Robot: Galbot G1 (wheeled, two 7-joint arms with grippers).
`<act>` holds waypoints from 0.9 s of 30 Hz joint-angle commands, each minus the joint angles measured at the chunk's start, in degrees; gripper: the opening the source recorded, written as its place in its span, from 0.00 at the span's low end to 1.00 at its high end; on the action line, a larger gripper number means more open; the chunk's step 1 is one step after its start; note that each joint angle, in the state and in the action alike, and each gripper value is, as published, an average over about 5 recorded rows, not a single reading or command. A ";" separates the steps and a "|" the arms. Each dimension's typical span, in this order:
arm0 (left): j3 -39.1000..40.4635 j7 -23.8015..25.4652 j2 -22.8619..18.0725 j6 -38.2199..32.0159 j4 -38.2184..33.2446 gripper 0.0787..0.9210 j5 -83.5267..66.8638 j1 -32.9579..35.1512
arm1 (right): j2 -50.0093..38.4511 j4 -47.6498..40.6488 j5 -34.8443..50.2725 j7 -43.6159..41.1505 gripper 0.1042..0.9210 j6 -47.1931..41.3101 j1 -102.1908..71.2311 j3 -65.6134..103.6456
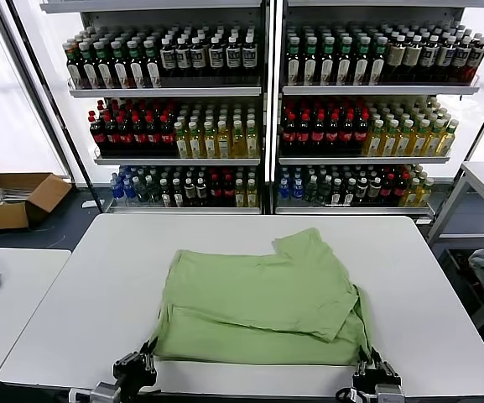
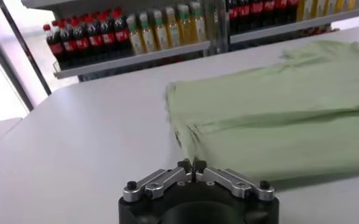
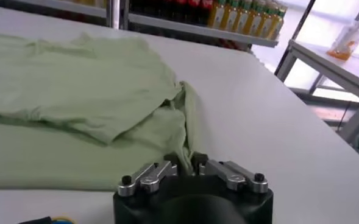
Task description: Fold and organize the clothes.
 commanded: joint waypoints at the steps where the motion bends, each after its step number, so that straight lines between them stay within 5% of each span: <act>1: -0.24 -0.29 -1.82 -1.54 -5.19 0.16 2.56 4.98 | 0.02 2.97 -0.97 -0.33 0.46 0.79 -2.85 1.08; 8: -0.83 0.54 -2.87 -2.34 -8.25 0.39 2.62 -1.07 | 0.61 0.65 -1.99 -2.78 0.72 3.45 4.83 5.29; 13: 0.80 2.97 -6.15 -2.12 -4.15 0.57 1.10 -9.99 | 3.95 -6.12 0.74 -5.79 0.85 3.98 14.41 5.87; 22: 1.05 9.53 6.49 0.49 8.46 0.85 -10.05 -27.16 | -15.59 -14.62 6.14 -27.84 0.88 -1.24 35.51 2.18; 27: 5.09 10.18 9.59 1.26 16.89 0.88 -11.73 -36.34 | -22.18 -25.16 11.54 -32.33 0.88 -2.00 48.71 -4.74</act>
